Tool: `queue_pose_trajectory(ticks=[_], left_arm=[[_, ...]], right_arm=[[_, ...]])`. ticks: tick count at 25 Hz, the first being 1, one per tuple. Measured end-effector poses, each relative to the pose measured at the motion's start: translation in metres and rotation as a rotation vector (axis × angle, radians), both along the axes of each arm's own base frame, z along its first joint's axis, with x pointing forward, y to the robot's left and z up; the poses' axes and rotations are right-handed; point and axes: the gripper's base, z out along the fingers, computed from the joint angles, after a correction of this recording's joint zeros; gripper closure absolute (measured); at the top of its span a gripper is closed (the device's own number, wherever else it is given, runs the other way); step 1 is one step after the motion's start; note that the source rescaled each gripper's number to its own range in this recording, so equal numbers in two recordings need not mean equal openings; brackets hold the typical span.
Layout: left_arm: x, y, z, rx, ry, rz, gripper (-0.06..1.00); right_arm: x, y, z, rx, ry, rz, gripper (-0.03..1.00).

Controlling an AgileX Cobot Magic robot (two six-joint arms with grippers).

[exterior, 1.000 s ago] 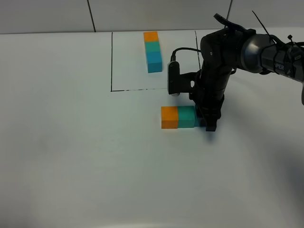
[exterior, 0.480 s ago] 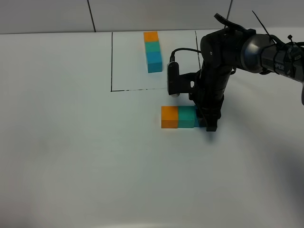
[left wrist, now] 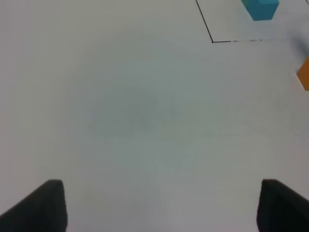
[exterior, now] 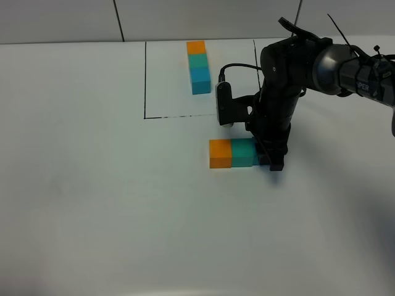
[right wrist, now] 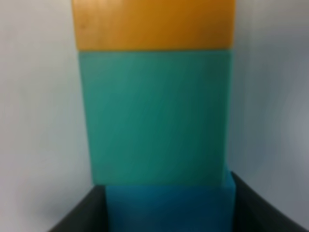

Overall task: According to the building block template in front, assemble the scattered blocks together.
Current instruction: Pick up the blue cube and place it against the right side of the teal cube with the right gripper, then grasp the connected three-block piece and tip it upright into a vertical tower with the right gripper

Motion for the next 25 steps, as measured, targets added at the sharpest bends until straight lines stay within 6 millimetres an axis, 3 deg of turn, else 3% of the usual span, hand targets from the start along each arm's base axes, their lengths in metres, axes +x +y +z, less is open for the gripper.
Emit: queue_pose_trajectory(ticks=[4,7,9,14,22,25], left_arm=[[0.0,0.0,0.0,0.0,0.0,0.0,0.21],[0.0,0.0,0.0,0.0,0.0,0.0,0.21],[0.0,0.0,0.0,0.0,0.0,0.0,0.21],[0.0,0.0,0.0,0.0,0.0,0.0,0.21],[0.0,0.0,0.0,0.001,0.0,-0.001,0.21],[0.0,0.0,0.0,0.001,0.0,-0.001,0.21]], right_arm=[[-0.001,0.001,0.002,0.016,0.004,-0.029,0.46],[0.0,-0.004,0.023,0.041,-0.032,-0.103,0.14],[0.0,-0.011,0.043,0.062,-0.055,-0.179,0.02],[-0.007,-0.036,0.075,0.075,-0.071,-0.387,0.0],[-0.059,-0.068,0.084,0.124,-0.126,-0.526,0.0],[-0.067,-0.072,0.091,0.135,-0.15,-0.597,0.0]])
